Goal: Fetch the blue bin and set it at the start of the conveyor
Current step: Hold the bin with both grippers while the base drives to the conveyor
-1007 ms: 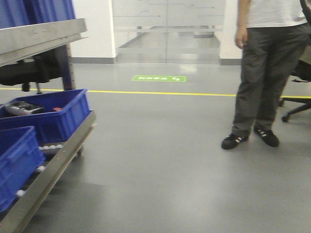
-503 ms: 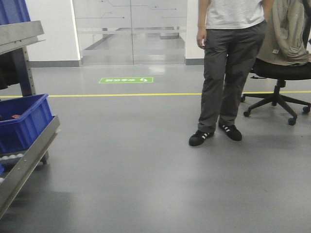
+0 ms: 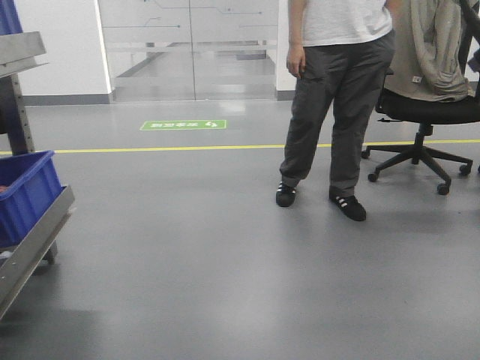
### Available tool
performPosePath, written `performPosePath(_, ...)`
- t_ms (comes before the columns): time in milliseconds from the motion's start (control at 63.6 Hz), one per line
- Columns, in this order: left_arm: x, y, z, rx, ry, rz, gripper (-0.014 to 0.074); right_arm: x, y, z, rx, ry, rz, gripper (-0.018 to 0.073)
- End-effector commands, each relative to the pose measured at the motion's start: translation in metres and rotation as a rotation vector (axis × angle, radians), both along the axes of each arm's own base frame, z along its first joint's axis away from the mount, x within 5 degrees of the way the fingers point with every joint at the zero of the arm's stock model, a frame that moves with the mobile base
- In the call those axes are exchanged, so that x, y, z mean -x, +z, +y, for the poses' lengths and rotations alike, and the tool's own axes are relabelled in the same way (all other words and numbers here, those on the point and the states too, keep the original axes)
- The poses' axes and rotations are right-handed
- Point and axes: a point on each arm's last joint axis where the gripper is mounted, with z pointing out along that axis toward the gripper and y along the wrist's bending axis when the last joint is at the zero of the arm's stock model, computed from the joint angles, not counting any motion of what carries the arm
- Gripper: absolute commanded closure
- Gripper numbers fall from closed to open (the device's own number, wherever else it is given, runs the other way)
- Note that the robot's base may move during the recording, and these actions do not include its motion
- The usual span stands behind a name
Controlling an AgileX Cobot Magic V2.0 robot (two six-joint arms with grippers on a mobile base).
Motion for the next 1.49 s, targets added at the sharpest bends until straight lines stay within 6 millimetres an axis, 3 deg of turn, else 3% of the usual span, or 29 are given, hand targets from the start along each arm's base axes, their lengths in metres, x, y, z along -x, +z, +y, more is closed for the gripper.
performPosePath(0,0.0048,0.0117,0.0021,-0.003,-0.006,-0.07,0.0708,0.0019,0.0094,-0.0067,0.034,-0.013,-0.063,0.0712)
performPosePath(1478,0.0015,0.0115,0.0008,-0.003,-0.01,-0.087,0.0708,-0.0009,0.0139,-0.0046,0.02,0.003,-0.122,0.0712)
